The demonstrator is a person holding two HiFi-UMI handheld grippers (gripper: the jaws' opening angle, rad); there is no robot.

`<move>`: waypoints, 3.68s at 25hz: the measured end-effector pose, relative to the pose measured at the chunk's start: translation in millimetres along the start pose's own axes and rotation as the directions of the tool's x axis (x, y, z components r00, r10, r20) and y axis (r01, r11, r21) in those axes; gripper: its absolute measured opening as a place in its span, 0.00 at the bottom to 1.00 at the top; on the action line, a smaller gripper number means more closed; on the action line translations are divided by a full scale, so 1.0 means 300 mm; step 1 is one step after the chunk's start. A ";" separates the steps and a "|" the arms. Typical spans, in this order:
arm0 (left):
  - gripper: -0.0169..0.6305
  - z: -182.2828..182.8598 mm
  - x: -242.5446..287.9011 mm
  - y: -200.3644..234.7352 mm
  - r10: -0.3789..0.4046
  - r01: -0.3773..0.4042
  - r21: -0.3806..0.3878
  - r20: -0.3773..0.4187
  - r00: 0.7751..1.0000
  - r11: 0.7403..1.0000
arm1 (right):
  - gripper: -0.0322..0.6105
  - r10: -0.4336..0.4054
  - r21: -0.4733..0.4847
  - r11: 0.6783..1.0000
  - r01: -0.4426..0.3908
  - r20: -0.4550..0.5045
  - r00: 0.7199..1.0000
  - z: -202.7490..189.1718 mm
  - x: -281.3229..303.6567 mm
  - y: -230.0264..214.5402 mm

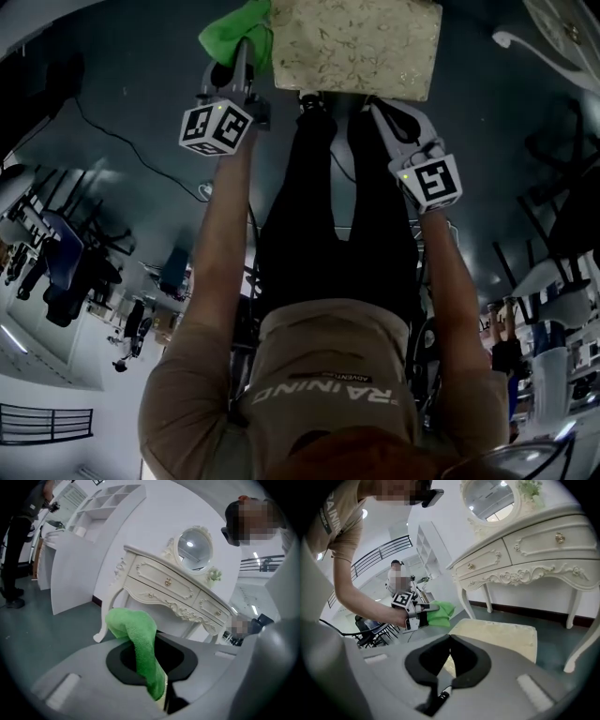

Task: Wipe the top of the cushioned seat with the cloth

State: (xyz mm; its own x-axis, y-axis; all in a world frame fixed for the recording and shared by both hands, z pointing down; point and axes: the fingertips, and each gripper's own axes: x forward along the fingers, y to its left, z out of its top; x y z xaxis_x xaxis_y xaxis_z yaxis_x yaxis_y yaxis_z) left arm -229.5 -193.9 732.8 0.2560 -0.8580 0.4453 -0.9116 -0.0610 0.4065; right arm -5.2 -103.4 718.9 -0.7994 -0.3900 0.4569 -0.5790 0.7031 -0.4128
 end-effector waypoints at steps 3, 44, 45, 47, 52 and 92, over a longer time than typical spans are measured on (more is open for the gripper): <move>0.10 -0.013 -0.029 0.123 0.045 -0.045 0.004 -0.016 0.999 0.999 | 0.05 -0.010 -0.003 1.000 0.010 -0.005 1.000 0.018 0.053 0.040; 0.10 -0.498 0.352 -0.603 -0.176 0.233 0.134 -0.340 0.924 0.963 | 0.05 -0.145 0.174 0.976 0.129 0.081 0.986 -0.124 -0.343 -0.205; 0.10 -0.512 0.364 -0.640 -0.181 0.240 0.137 -0.343 0.922 0.961 | 0.05 -0.146 0.176 0.976 0.129 0.090 0.985 -0.127 -0.361 -0.223; 0.10 -0.543 0.384 -0.715 -0.193 0.257 0.142 -0.353 0.915 0.956 | 0.05 -0.154 0.181 0.974 0.137 0.083 0.985 -0.145 -0.402 -0.261; 0.10 -0.619 0.437 -0.901 -0.231 0.299 0.131 -0.382 0.895 0.945 | 0.05 -0.186 0.191 0.967 0.169 0.072 0.980 -0.191 -0.520 -0.356; 0.10 -0.207 -0.331 0.013 -0.031 0.052 0.118 -0.169 0.985 0.992 | 0.05 -0.092 -0.003 0.996 0.092 -0.076 0.993 -0.140 0.034 0.327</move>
State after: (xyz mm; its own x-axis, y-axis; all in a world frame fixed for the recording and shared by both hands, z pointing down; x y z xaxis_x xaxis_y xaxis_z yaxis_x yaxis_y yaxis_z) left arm -238.4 -77.3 739.7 0.3350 -0.7574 0.5604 -0.9287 -0.1652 0.3319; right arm -63.2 -13.5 716.2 -0.7282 -0.4070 0.5515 -0.6498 0.6658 -0.3667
